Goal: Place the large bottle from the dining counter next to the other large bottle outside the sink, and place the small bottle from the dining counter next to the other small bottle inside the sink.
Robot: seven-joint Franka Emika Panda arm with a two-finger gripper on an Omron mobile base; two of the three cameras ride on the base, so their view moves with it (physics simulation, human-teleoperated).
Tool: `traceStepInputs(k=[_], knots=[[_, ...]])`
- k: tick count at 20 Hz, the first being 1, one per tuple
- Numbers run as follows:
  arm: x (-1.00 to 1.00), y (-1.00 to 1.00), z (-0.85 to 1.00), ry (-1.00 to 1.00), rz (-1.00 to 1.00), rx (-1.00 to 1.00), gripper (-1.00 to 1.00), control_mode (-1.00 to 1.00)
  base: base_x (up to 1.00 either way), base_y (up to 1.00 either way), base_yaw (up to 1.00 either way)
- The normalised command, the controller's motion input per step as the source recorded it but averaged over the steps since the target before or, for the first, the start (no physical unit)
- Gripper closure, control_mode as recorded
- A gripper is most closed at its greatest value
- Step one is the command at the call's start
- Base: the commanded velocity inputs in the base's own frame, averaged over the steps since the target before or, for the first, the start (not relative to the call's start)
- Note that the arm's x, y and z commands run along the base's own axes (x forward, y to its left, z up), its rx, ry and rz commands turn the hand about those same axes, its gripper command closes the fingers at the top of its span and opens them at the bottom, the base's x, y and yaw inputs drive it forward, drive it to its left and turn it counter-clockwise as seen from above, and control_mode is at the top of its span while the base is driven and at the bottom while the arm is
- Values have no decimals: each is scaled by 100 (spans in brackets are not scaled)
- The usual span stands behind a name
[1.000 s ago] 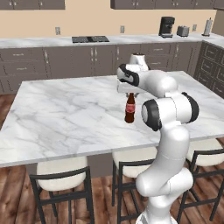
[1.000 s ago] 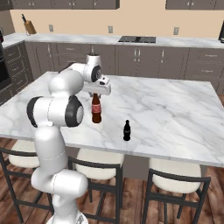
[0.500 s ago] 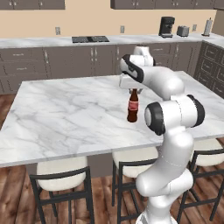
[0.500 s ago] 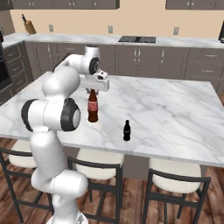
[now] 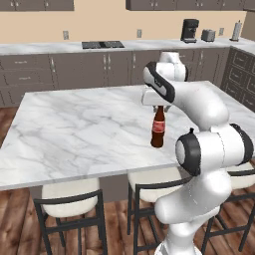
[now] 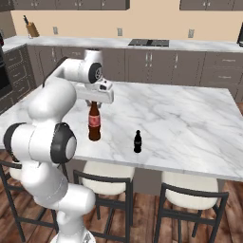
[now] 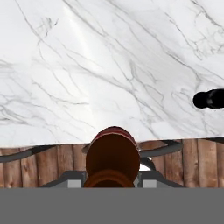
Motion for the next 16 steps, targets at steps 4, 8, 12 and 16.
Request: traceStepInputs(k=[4,8,12,16], knots=[[-48,0,0,0,0,0,100,-100,0,0,0],[-51,0,0,0,0,0,100,-100,0,0,0],[-43,0,0,0,0,0,100,-100,0,0,0],[-23,0,0,0,0,0,100,-100,0,0,0]])
